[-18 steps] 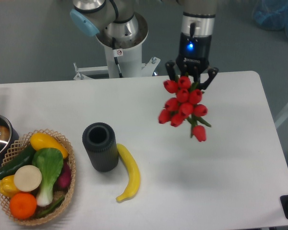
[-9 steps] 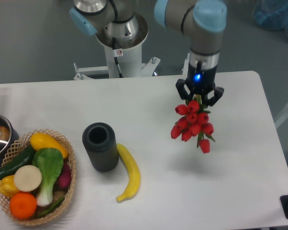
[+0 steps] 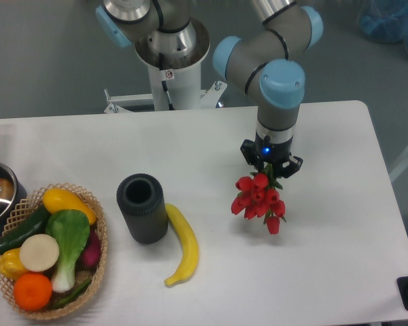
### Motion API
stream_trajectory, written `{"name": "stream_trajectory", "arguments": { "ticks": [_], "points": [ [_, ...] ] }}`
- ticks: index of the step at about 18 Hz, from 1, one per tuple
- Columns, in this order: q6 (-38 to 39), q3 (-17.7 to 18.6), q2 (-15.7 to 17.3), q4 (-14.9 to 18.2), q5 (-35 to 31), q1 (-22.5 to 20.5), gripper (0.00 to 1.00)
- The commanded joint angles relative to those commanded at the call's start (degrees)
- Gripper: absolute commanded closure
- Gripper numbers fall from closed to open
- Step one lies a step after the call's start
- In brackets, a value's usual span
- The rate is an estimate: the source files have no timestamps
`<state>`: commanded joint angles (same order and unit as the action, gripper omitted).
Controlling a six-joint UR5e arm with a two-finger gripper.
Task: Place the flowers on the table
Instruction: 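Lower the held tulips onto the table beside the banana, then open the gripper to release the tulip stems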
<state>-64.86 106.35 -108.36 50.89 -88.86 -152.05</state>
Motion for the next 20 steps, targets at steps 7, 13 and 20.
{"name": "stream_trajectory", "arguments": {
  "ticks": [7,13,20],
  "points": [
    [-0.3,-0.7,-2.3,-0.4,0.4,0.0,0.53],
    [-0.2,-1.1,-3.1,-0.4,0.4,0.7,0.5],
    [-0.6,-3.1,-3.2,-0.4,0.7,0.4,0.17]
  ]
}}
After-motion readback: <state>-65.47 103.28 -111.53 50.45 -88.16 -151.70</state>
